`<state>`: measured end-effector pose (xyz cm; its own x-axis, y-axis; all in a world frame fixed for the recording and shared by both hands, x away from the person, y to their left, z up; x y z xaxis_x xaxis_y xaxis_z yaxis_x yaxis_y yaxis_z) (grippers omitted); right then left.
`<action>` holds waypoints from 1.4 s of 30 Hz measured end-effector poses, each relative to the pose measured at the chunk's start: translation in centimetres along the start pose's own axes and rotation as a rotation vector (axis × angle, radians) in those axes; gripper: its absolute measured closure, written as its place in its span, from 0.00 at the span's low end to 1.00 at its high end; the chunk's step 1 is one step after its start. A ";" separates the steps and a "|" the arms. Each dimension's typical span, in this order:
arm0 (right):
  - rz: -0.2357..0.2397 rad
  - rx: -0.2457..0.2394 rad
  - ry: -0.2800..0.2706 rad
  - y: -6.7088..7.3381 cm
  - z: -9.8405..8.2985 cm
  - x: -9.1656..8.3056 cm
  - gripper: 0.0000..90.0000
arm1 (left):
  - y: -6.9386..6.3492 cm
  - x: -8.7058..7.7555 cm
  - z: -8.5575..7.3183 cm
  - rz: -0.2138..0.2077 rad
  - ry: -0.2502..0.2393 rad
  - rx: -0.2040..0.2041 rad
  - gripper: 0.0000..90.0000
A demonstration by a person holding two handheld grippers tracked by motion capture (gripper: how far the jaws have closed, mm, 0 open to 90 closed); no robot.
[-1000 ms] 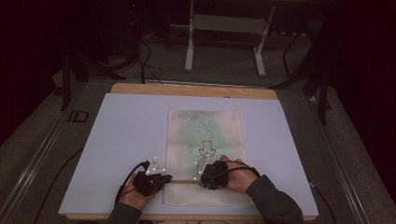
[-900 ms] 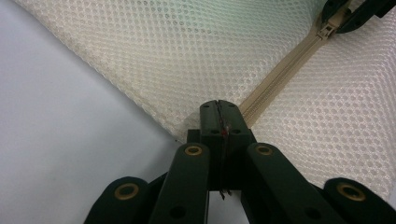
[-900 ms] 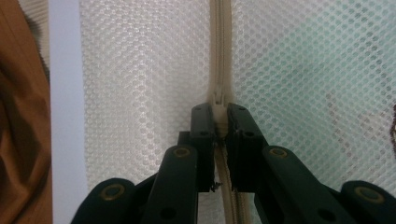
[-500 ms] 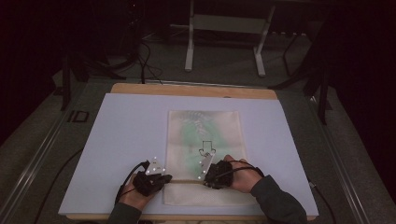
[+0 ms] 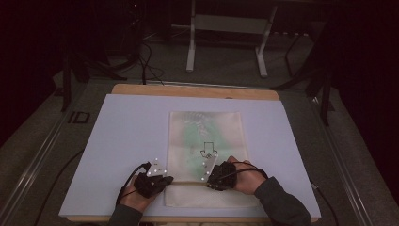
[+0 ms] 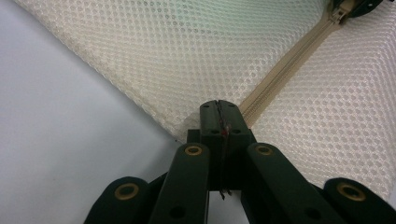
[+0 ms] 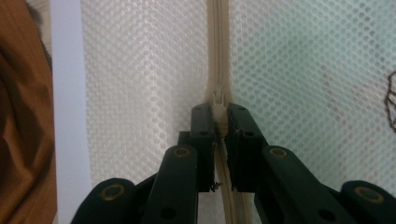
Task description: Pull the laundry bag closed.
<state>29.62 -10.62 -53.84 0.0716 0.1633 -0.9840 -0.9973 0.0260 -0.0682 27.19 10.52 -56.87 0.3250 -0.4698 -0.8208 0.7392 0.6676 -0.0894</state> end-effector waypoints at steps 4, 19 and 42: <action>0.001 0.003 -0.006 0.0 -0.2 -0.2 0.92 | 0.0 0.0 0.0 0.001 0.000 0.001 0.99; 0.005 0.007 -0.016 0.0 -0.6 -0.3 0.91 | 0.0 0.0 0.0 0.001 0.000 0.001 0.99; 0.004 0.044 -0.022 -0.2 -2.8 -0.9 0.92 | 0.0 0.0 0.0 0.003 0.000 0.001 0.99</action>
<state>29.69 -13.52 -53.43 0.0687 0.1851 -0.9803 -0.9960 0.0684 -0.0569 27.16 10.51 -56.87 0.3273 -0.4676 -0.8211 0.7385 0.6687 -0.0865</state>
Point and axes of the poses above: each handheld gripper's, and its own axes: x roughly forward along the jaws, z roughly out of its top, y roughly to its left, the point moved 5 cm from there along x, roughly forward along the jaws, and after that the axes turned 9 degrees about y, right-handed, at the moved point
